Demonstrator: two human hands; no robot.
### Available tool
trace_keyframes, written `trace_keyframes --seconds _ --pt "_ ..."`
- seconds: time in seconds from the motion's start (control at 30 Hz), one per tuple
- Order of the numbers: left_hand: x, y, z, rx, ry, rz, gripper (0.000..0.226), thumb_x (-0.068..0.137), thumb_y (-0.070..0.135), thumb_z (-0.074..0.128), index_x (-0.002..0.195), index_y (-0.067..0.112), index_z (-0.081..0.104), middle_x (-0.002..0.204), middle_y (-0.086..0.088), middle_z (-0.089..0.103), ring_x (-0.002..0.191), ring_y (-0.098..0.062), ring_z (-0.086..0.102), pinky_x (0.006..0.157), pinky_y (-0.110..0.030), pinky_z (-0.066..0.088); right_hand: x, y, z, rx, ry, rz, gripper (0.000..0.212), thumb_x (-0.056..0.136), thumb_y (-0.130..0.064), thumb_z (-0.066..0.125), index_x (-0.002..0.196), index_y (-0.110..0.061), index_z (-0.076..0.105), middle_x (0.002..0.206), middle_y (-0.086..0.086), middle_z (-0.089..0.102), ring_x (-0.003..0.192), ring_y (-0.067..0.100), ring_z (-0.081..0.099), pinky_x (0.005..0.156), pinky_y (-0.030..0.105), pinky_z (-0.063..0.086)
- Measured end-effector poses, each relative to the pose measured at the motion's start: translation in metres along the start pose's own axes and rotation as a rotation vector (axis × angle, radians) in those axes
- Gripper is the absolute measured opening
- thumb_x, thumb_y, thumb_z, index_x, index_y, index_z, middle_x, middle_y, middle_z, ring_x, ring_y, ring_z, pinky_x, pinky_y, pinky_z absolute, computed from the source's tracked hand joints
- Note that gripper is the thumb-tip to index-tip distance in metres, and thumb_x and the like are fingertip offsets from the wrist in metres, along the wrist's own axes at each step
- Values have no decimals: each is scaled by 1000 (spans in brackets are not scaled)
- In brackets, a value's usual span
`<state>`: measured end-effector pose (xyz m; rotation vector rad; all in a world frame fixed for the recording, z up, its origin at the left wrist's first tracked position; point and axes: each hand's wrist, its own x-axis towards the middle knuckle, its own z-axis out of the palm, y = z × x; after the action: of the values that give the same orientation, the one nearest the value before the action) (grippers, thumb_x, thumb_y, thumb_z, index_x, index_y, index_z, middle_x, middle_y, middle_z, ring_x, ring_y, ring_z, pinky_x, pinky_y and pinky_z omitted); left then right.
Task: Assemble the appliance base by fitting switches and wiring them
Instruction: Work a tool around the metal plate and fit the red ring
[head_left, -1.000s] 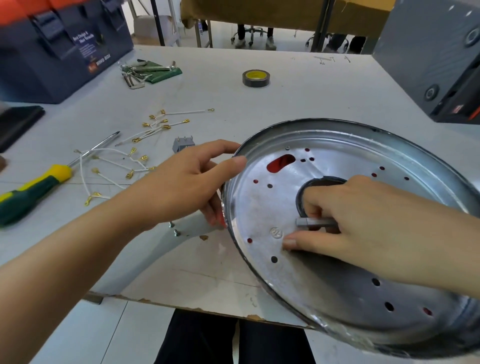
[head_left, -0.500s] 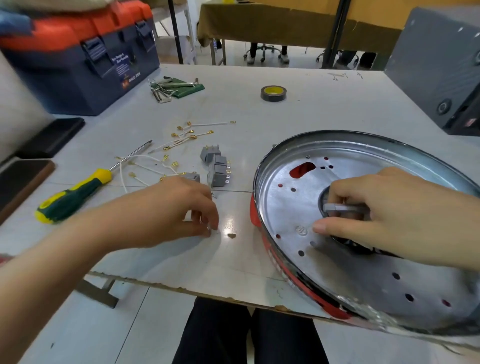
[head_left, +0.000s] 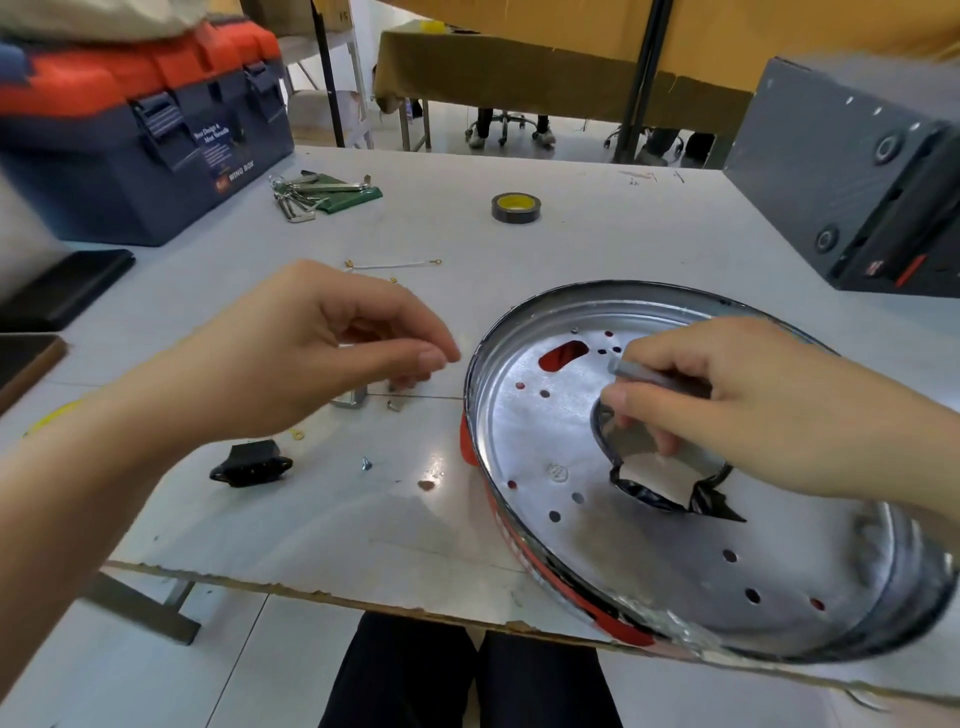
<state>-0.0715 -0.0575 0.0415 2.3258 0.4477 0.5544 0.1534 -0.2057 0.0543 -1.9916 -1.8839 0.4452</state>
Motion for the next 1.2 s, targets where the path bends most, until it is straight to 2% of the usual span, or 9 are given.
trace_keyframes --seconds 0.13,0.27,0.4,0.53,0.63,0.77,0.83,1.0,1.2 --pt "19 23 10 11 -85 31 19 77 43 67 91 30 68 73 12 68 70 -8 66 67 -22 54 5 1 -3 230 59 -6 31 76 -57 50 69 -29 62 60 -5 64 47 5 51 48 19 41" --pt "37 38 15 29 -211 20 18 74 39 64 84 27 72 75 13 71 70 -2 66 66 -9 48 7 -1 -5 484 111 49 42 79 -53 46 68 -18 65 56 -6 62 46 1 50 39 7 35" --pt "49 38 15 34 -410 -52 17 78 28 65 93 24 73 82 11 73 79 -5 68 75 -13 50 9 1 -8 458 159 71 50 77 -61 36 74 -22 67 62 -8 58 54 2 56 32 4 29" --pt "56 37 21 121 -538 -37 14 83 18 68 91 28 73 82 13 72 78 -8 66 75 -21 51 11 4 -5 437 128 22 54 68 -68 32 76 -26 65 50 -9 48 46 1 45 41 8 36" --pt "60 37 26 187 -640 -34 13 83 19 70 88 31 73 86 8 72 84 -11 64 82 -29 48 13 5 -1 472 34 -13 53 67 -68 36 78 -26 66 50 -5 54 48 3 50 50 13 43" --pt "65 37 30 245 -748 -64 12 82 15 72 87 26 75 81 13 72 77 0 64 74 -7 41 15 7 2 616 -63 -35 47 85 -62 45 74 -23 68 56 2 62 50 10 57 56 18 49" --pt "67 37 31 268 -773 -86 11 81 14 72 85 25 74 76 17 71 72 4 63 70 -3 38 16 9 4 639 -61 -47 39 81 -52 46 75 -21 68 57 3 63 52 11 58 57 19 50" --pt "73 38 32 286 -878 -119 9 81 17 72 82 26 73 79 13 71 74 -1 65 72 -17 49 18 10 6 653 -57 -65 38 81 -50 46 79 -19 68 58 2 64 55 14 60 60 24 54" --pt "78 39 32 284 -949 -148 11 79 15 74 78 25 73 77 10 71 71 -2 65 70 -13 47 19 10 7 670 -60 -72 36 82 -49 46 75 -21 69 58 3 64 54 13 60 58 21 52"
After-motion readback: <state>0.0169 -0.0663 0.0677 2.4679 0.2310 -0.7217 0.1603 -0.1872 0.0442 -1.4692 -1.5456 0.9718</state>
